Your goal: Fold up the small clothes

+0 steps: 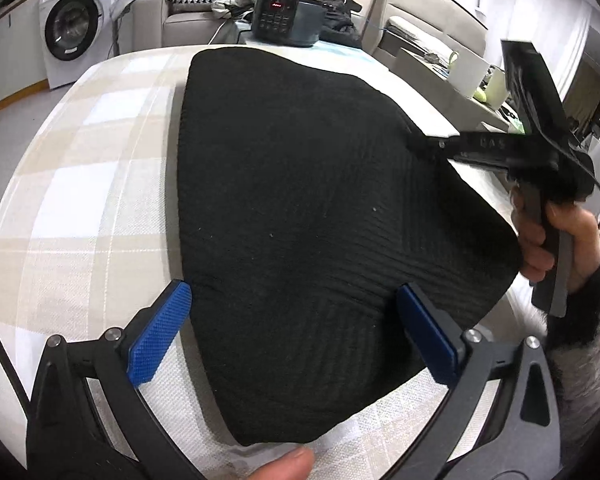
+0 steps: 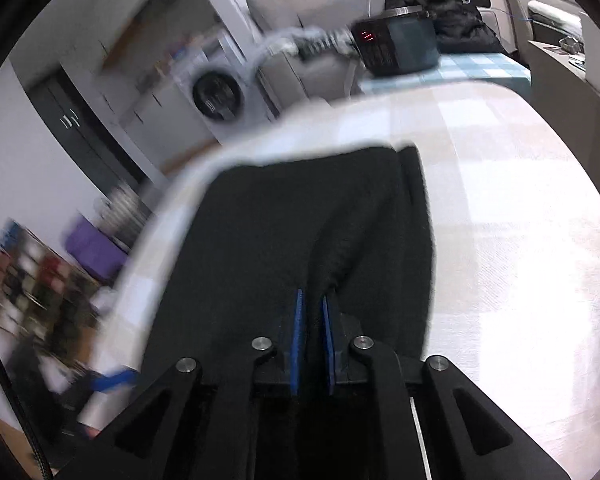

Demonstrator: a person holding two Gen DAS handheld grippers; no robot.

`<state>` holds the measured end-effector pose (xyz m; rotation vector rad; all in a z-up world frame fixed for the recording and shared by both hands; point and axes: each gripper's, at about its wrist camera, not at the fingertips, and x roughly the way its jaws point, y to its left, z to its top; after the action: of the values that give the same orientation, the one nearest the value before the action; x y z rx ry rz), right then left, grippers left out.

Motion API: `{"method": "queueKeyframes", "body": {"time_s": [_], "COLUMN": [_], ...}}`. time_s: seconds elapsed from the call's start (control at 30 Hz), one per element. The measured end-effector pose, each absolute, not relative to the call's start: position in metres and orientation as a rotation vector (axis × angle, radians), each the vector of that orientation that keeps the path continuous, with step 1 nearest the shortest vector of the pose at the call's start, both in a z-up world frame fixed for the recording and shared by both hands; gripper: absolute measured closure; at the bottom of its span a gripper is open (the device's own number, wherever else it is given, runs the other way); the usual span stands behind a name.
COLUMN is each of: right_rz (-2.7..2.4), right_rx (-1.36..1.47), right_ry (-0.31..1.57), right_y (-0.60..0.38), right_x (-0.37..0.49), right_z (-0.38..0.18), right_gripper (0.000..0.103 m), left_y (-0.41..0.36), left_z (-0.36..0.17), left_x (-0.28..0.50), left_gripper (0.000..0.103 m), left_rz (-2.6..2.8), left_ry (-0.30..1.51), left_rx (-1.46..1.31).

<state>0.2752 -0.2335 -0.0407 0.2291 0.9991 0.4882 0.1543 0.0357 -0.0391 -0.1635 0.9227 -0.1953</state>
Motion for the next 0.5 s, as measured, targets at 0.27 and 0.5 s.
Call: {"method": "queueKeyframes", "body": {"time_s": [0.27, 0.5], "right_rz": [0.626, 0.663], "right_rx": [0.343, 0.346], "right_ry": [0.969, 0.994], "right_y": [-0.266, -0.272], "right_x": [0.212, 0.171], "right_z": [-0.025, -0.036], "right_gripper": [0.067, 0.074], "left_y": [0.035, 0.033], "left_z": [-0.037, -0.039], "left_x": [0.154, 0.158], "left_gripper": [0.002, 0.002], "left_rz": [-0.18, -0.183], "left_ry": [0.926, 0.931], "left_rx": [-0.152, -0.165]}}
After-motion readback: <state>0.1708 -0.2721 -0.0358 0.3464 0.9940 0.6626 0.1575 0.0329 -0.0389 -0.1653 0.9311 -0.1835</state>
